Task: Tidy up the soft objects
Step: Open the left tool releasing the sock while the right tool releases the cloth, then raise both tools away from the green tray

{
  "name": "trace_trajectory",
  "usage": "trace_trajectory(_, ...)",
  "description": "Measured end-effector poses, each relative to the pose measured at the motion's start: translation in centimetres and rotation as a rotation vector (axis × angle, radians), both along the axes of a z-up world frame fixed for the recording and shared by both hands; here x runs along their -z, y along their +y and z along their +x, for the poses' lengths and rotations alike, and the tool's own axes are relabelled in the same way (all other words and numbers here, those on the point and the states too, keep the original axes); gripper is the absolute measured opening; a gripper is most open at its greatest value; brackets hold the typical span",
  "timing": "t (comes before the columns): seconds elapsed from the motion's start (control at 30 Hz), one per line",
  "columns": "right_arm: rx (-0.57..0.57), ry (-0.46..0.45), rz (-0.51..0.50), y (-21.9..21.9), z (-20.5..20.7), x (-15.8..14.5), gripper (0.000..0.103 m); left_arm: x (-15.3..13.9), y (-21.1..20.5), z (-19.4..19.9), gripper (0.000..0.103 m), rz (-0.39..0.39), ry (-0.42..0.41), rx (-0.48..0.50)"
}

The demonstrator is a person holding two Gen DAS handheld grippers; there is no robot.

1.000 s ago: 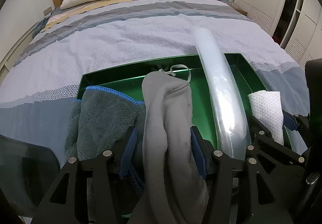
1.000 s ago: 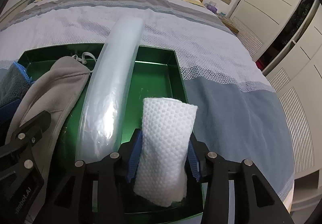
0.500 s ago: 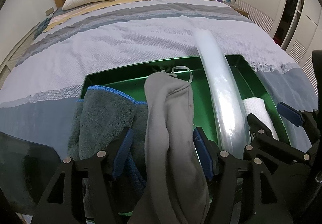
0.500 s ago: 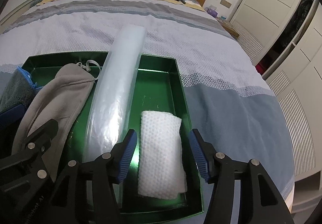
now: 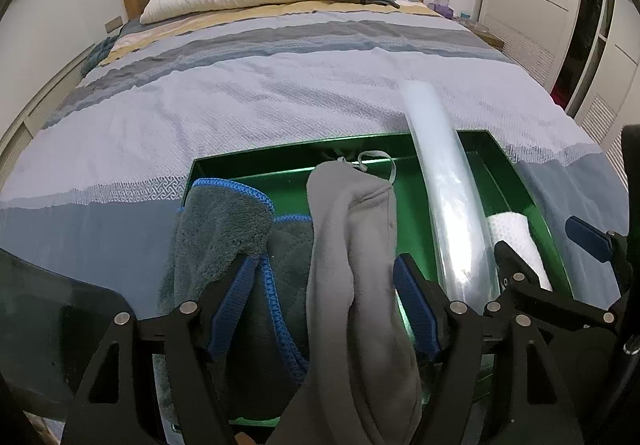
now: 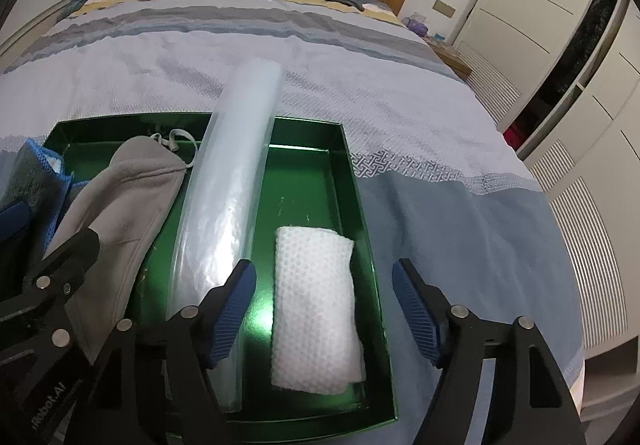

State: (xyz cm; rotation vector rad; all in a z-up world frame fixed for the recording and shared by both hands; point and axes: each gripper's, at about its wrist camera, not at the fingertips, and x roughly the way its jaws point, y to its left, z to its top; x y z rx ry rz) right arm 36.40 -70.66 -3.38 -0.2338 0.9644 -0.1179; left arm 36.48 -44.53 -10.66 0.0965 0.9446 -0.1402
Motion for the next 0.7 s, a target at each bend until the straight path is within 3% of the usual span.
trace_trajectory(0.27, -0.001, -0.01, 0.003, 0.2, -0.1, -0.4, 0.073, -0.6, 0.3, 0.0, 0.072, 0.013, -0.026, -0.012)
trace_trajectory(0.43, 0.002, -0.015, 0.0, 0.2, -0.2, -0.7, 0.074, -0.9, 0.8, 0.1, 0.086, 0.008, -0.035, -0.036)
trace_trajectory(0.5, -0.001, -0.016, 0.0, 0.3, -0.2, -0.7, 0.079, -1.0, 1.0, 0.0, 0.095, -0.002, -0.037, -0.04)
trace_trajectory(0.7, -0.025, -0.026, -0.014, 1.2, -0.4, -0.9, 0.087, -1.3, 1.2, 0.0, 0.097, -0.001, -0.044, -0.046)
